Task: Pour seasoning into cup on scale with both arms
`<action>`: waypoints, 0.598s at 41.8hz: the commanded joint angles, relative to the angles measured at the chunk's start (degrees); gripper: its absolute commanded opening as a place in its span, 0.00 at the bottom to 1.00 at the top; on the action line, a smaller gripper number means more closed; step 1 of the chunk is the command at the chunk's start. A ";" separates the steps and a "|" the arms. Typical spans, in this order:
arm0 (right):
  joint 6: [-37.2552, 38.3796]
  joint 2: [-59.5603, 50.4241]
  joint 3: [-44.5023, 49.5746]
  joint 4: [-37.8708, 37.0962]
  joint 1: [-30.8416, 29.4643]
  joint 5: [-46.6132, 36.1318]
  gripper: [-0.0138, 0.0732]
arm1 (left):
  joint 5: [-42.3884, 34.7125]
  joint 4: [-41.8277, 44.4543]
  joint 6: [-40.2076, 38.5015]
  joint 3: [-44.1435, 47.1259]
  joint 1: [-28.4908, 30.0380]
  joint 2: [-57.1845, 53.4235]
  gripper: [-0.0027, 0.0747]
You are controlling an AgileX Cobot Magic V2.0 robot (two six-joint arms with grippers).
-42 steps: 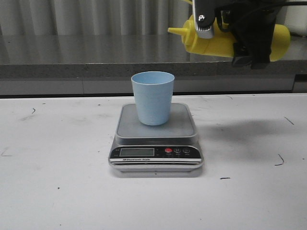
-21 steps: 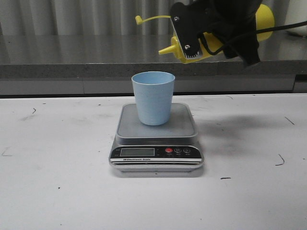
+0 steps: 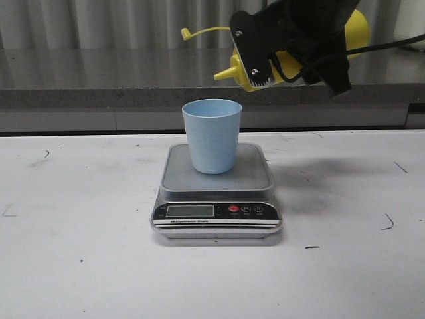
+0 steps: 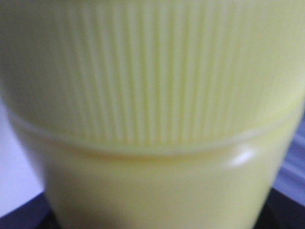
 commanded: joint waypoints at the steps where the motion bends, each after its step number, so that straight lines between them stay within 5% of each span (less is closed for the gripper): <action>1: 7.69 -3.23 -2.08 -4.62 0.04 1.43 0.52 | -4.05 -0.05 -0.22 -1.50 -0.35 -0.11 0.44; 10: 27.50 -6.13 -2.08 -0.93 -0.02 0.71 0.52 | -4.05 -0.05 -0.22 -1.50 -0.35 -0.11 0.44; 25: 27.39 -18.05 -1.88 27.67 -8.55 -4.67 0.52 | -4.05 -0.05 -0.22 -1.50 -0.35 -0.11 0.44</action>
